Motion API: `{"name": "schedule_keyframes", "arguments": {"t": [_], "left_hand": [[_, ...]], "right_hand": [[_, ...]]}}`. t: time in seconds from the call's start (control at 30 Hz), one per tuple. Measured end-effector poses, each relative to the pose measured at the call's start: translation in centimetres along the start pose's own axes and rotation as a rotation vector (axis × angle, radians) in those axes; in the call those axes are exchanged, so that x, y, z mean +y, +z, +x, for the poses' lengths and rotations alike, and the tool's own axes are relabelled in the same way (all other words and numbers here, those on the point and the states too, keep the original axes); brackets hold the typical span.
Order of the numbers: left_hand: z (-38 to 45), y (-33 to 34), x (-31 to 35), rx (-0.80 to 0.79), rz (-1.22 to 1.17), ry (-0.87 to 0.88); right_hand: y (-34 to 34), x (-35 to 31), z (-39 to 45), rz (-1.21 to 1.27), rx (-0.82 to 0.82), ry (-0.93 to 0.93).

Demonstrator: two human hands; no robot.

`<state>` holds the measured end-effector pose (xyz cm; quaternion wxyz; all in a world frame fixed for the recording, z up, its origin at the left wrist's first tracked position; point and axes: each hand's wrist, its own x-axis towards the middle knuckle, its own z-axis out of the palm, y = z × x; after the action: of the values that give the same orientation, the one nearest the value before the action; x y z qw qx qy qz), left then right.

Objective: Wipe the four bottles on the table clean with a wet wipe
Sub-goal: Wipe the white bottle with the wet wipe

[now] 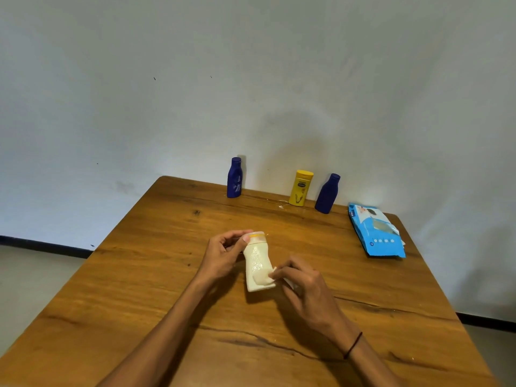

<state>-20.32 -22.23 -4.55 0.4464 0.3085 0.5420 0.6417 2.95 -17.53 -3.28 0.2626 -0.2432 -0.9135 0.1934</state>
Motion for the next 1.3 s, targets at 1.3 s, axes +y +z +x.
{"name": "schedule_keyframes", "arguments": {"t": [1.3], "left_hand": [[-2.5,1.3,0.0,-0.064,0.194,0.042]], "right_hand": [[-1.4,-1.3,-1.9,-0.372,-0.152,-0.426]]}}
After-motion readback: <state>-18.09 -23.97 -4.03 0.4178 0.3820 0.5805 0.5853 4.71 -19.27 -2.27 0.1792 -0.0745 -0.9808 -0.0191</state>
